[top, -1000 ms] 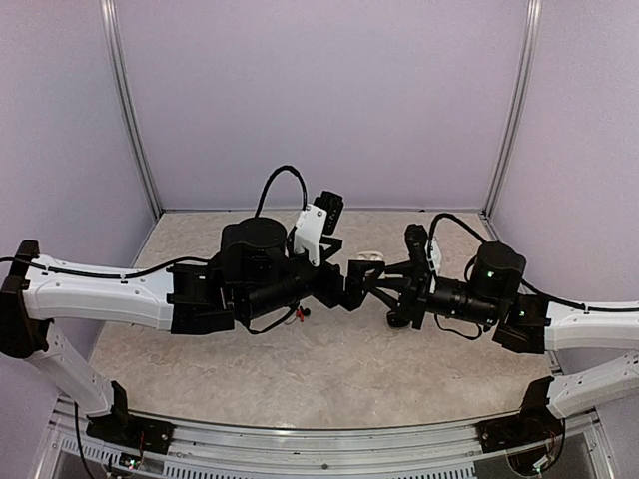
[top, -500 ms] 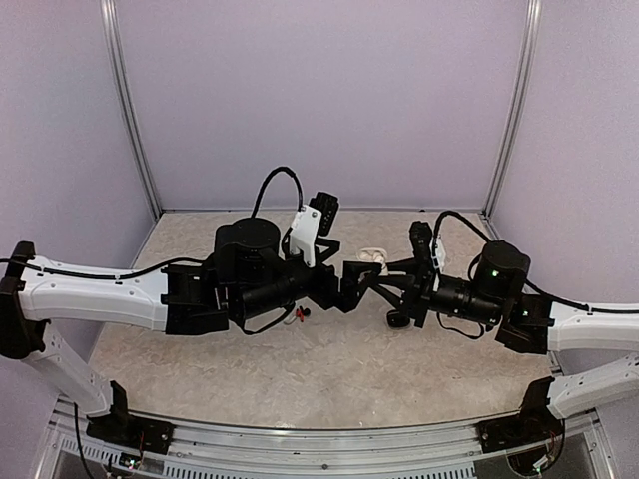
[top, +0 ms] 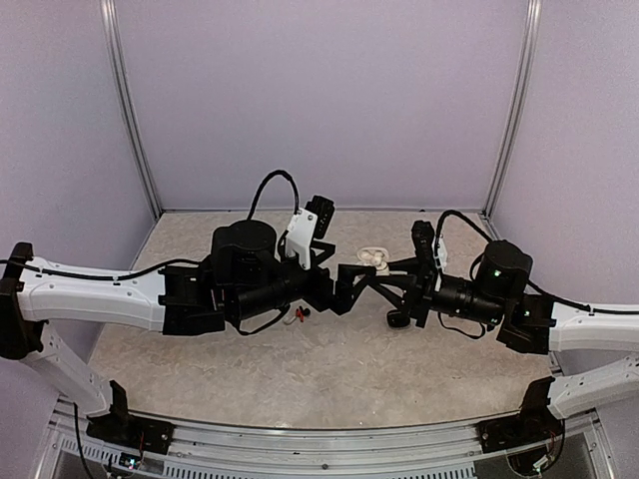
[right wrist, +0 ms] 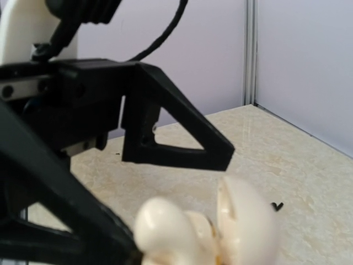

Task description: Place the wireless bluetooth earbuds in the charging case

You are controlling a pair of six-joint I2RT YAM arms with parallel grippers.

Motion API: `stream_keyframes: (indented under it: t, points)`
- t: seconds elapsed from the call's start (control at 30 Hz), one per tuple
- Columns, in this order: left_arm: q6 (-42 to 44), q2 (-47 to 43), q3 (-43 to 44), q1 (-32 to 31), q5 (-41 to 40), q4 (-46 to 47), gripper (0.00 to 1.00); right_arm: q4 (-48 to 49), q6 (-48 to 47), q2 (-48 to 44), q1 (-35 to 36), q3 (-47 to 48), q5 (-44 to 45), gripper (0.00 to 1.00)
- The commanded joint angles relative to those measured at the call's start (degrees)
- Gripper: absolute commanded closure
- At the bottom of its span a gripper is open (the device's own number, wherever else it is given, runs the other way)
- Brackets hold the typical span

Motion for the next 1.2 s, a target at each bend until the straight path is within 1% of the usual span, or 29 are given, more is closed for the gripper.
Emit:
stream_keyframes:
  t: [0.0,0.13,0.27,0.43,0.57,0.77,1.17]
  points:
    - [0.3,-1.5,-0.7,0.5,0.2,-0.4,0.01,1.7,-0.6,-0.8,0.7,-0.3,-2.9,1.0]
    - [0.7,-1.6,-0.7,0.5,1.3,-0.3,0.01,2.1,-0.7,-0.6,0.7,-0.6,-3.4,1.0]
    - [1.7,-2.5,-2.6,0.5,3.5,0.7,0.01,2.1,-0.9,-1.1,0.7,-0.7,-2.8,1.0]
    - [2.8,-6.0,-5.9,0.7,5.2,1.8,0.01,1.7,-1.7,-3.6,0.6,-1.4,-1.0,1.0]
    - [3.5,-8.1,-7.3,1.2,6.7,2.2,0.01,1.5,-1.7,-3.7,0.6,-1.8,-2.4,1.0]
    - [3.7,-9.1,-6.4,1.1,11.8,3.6,0.02,2.7,-1.9,-2.1,0.6,-2.1,-5.9,1.0]
    - [2.5,-6.4,-3.1,1.0,12.5,2.7,0.05,3.0,-2.4,-0.1,0.6,-1.4,-10.1,1.0]
